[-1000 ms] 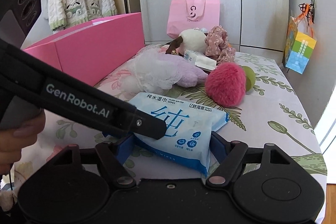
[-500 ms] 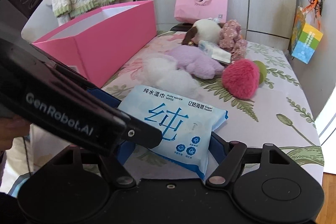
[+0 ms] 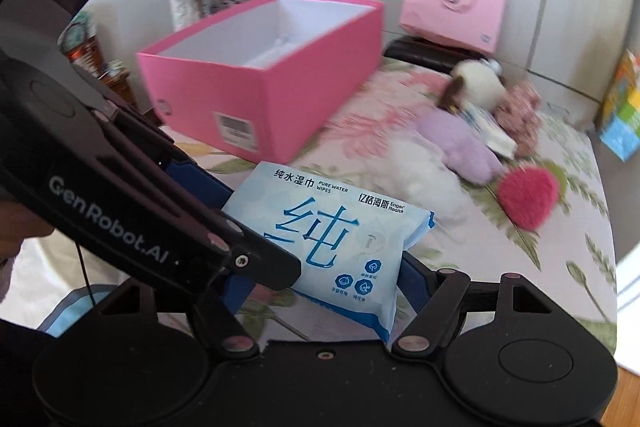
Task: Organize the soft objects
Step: 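Carry the wipes pack over the pink box and open the left gripper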
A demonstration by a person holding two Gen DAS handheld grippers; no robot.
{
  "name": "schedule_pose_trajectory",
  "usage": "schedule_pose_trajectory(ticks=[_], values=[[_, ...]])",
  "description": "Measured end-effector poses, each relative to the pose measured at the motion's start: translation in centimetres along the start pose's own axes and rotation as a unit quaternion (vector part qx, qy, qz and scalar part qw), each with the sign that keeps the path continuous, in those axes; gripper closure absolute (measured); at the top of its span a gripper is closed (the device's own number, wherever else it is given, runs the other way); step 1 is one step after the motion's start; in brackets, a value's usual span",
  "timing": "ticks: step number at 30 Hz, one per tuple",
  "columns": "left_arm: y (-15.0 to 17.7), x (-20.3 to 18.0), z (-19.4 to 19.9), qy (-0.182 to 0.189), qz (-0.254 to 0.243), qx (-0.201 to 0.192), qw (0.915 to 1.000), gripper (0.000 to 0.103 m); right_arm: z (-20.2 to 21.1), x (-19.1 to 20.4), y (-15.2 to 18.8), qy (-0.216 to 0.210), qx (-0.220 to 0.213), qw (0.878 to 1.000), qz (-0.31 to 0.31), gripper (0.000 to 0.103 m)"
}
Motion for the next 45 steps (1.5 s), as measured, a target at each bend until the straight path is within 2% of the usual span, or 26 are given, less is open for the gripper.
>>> schedule_pose_trajectory(ticks=[7, 12, 15, 19, 27, 33, 36, 38, 45], values=[[1.1, 1.8, 4.4, -0.027, 0.021, -0.015, 0.9993, 0.046, 1.6, 4.4, -2.4, -0.023, -0.014, 0.998, 0.061, 0.024], [0.4, 3.1, 7.7, -0.045, 0.02, -0.037, 0.9981, 0.046, 2.4, 6.4, -4.9, -0.039, -0.03, 0.996, 0.078, 0.023], [-1.0, 4.3, 9.5, -0.044, 0.036, -0.056, 0.9969, 0.046, 2.6, 7.2, -6.9, -0.041, -0.047, 0.994, 0.087, 0.023], [-3.2, 5.7, 11.2, -0.053, 0.027, -0.08, 0.995, 0.046, 2.3, 7.6, -9.9, -0.042, -0.07, 0.993, 0.086, 0.023], [-9.9, 8.6, 12.9, -0.053, 0.006, -0.13, 0.9901, 0.046, 0.6, 6.5, -16.4, -0.017, -0.128, 0.986, 0.108, 0.023], [-15.7, 13.1, 12.1, -0.058, 0.03, -0.164, 0.9842, 0.045, -3.1, 4.0, -21.9, -0.032, -0.13, 0.988, 0.08, 0.022], [-17.9, 15.9, 10.6, -0.059, 0.048, -0.164, 0.9835, 0.045, -6.4, 2.7, -24.4, -0.056, -0.111, 0.991, 0.05, 0.022], [-19.0, 17.6, 9.3, -0.061, 0.059, -0.158, 0.9838, 0.045, -8.6, 2.3, -25.3, -0.067, -0.098, 0.992, 0.035, 0.022], [-20.9, 22.1, 5.0, -0.069, 0.097, -0.132, 0.984, 0.045, -14.9, 2.1, -26.2, -0.056, -0.054, 0.996, 0.048, 0.023]])
Point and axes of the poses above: each gripper's, at about its wrist camera, not at the fingertips, and z roughly against the way its jaws point, x to its left, y to its underside, the point moved 10 cm from there along -z, roughly the way its jaws point, and after that the axes turned 7 degrees about y, right-handed, at the moved point
